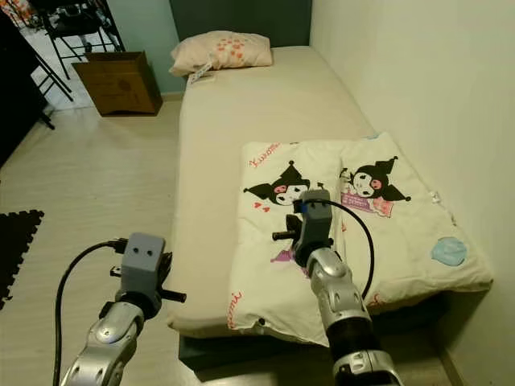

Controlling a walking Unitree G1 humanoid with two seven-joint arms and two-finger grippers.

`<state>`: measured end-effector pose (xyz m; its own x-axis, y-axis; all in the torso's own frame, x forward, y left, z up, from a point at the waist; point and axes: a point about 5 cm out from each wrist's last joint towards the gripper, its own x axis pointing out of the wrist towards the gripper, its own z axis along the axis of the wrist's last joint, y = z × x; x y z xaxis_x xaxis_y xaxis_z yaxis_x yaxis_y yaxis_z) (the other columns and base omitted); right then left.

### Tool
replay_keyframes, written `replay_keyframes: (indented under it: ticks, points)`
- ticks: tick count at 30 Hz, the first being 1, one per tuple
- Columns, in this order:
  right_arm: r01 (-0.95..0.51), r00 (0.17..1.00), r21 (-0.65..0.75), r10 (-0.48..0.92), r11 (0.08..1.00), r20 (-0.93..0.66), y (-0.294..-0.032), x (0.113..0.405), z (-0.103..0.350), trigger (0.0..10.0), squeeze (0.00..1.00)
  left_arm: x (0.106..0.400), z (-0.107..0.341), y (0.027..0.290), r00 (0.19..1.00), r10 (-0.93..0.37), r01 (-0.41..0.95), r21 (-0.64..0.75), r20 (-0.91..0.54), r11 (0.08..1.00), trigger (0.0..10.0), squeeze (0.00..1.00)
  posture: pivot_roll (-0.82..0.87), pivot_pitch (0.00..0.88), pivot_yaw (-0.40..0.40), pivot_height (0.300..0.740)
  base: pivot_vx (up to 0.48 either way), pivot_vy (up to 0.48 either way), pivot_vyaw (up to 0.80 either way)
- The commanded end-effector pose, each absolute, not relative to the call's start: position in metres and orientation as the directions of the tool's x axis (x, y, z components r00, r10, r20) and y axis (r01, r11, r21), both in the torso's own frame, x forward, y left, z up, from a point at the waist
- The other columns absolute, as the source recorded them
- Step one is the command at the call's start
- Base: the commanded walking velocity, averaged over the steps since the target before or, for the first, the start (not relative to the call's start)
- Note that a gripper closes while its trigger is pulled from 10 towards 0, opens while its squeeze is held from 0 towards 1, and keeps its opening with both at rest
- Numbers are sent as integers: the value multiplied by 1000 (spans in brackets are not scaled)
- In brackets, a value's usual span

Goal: Clean up the room

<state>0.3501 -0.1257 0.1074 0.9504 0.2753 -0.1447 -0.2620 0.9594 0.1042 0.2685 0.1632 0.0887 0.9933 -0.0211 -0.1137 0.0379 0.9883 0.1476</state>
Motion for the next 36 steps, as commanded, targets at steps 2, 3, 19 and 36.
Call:
replay_keyframes:
  ticks: [2,3,19,36]
  points:
    - [-267,945,112,283,957,-162,-124,349,101,10000,0,263,79,168,989,-7,32,166,-150,986,10000,0,-61,150,29,652,0,0,0]
    - [-269,945,114,285,956,-160,-124,348,101,10000,0,263,79,168,988,-5,31,166,-152,986,10000,0,-61,150,29,648,0,0,0]
    - [-263,948,114,279,958,-152,-126,350,99,10000,0,262,78,166,988,-5,30,160,-153,987,10000,0,-66,151,31,634,0,0,0]
    - [-295,940,111,309,949,-144,-124,354,103,10000,0,259,77,166,987,14,9,143,-159,990,10000,0,-64,160,18,630,0,0,0]
